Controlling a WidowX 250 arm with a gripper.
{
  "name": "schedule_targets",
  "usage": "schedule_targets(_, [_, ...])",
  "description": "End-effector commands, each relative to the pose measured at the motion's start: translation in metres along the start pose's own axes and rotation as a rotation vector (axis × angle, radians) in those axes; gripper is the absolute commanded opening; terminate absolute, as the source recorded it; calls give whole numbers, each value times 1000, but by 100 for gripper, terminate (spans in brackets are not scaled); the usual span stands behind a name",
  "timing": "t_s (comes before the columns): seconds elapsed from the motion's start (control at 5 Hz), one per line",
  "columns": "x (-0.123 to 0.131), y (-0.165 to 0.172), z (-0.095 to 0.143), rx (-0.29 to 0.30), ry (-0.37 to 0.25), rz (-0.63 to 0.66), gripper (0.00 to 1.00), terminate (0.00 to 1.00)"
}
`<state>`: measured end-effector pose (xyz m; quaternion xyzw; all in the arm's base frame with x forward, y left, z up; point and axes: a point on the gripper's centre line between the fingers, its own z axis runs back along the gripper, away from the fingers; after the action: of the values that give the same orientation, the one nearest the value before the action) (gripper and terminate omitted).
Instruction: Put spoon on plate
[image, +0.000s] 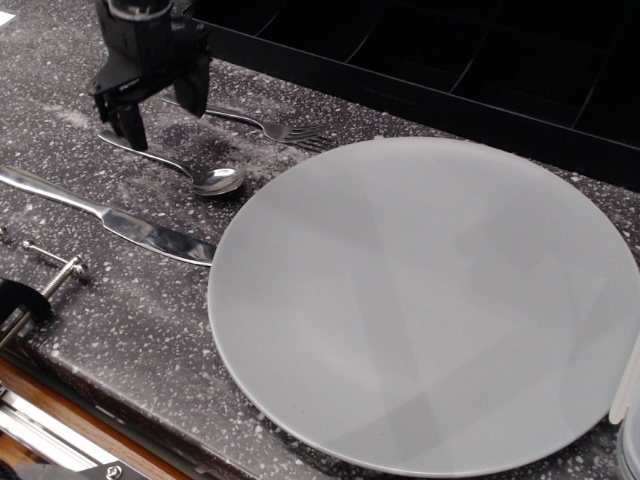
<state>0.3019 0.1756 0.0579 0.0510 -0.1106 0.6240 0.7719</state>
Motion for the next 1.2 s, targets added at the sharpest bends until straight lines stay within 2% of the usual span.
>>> schedule_targets(0.0, [1,18,-15,-28,-52,7,100,0])
schedule_targets(0.2, [-4,28,-25,-29,-47,-8,100,0])
schedule_targets(0.4, [-7,29,-32,-43,-39,-11,0,0])
schedule_targets(0.6, [-5,23,-32,-13,-24,13,0,0])
schedule_targets(1.0, [-1,19,-17,1,4,37,0,0])
